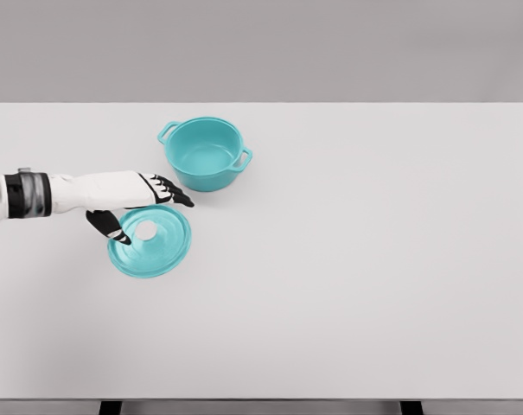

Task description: Cover the pot with left arm

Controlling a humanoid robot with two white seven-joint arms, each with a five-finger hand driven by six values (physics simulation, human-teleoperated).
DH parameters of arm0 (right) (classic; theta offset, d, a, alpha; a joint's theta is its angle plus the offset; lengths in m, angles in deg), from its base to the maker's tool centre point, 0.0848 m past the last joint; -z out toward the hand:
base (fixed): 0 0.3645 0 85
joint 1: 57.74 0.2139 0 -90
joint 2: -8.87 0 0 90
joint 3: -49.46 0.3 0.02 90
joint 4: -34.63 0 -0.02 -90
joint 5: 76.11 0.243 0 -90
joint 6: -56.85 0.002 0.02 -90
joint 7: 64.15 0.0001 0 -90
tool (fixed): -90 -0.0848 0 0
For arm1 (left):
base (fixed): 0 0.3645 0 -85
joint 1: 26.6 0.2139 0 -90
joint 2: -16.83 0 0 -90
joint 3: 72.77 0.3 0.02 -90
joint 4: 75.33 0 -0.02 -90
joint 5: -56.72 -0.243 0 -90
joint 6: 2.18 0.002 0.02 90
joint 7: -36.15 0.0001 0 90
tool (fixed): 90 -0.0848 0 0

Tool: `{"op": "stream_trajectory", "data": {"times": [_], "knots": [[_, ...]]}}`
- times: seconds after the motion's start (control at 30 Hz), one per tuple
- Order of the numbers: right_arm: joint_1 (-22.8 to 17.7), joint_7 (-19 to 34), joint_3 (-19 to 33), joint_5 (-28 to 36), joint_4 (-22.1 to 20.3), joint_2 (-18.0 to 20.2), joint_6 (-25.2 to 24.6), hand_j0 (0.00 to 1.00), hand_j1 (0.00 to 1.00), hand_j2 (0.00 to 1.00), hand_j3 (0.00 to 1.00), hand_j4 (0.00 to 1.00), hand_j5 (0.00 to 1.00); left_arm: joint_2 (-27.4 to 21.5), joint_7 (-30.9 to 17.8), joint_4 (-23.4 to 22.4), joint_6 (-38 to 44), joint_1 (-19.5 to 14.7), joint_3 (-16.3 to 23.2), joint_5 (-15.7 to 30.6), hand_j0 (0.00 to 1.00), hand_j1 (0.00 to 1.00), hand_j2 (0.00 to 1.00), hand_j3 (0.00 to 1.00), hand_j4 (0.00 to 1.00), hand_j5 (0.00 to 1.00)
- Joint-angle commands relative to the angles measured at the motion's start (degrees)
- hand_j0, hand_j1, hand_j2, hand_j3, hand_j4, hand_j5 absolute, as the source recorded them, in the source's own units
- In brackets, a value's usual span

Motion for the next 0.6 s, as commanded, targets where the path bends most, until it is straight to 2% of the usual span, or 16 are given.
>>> {"op": "stream_trajectory", "data": {"times": [0.0, 0.4, 0.57], "knots": [[0.0, 0.02, 0.01, -0.03, 0.0, 0.0, 0.02, 1.0, 1.0, 1.0, 1.0, 1.0, 1.0, 0.24, -0.05, -0.3, 0.12, 0.0, 0.47, 0.33, 1.0, 1.0, 1.0, 1.0, 1.0, 1.0], [0.0, 0.02, 0.01, -0.03, 0.0, 0.0, 0.02, 1.0, 1.0, 1.0, 1.0, 1.0, 1.0, -1.6, -0.85, 1.46, 0.12, -1.49, 1.26, 1.12, 1.0, 1.0, 1.0, 1.0, 1.0, 1.0], [0.0, 0.02, 0.01, -0.03, 0.0, 0.0, 0.02, 1.0, 1.0, 1.0, 1.0, 1.0, 1.0, -0.99, -2.08, 1.54, 0.12, -1.58, 1.35, -1.6, 1.0, 1.0, 1.0, 1.0, 1.0, 1.0]]}}
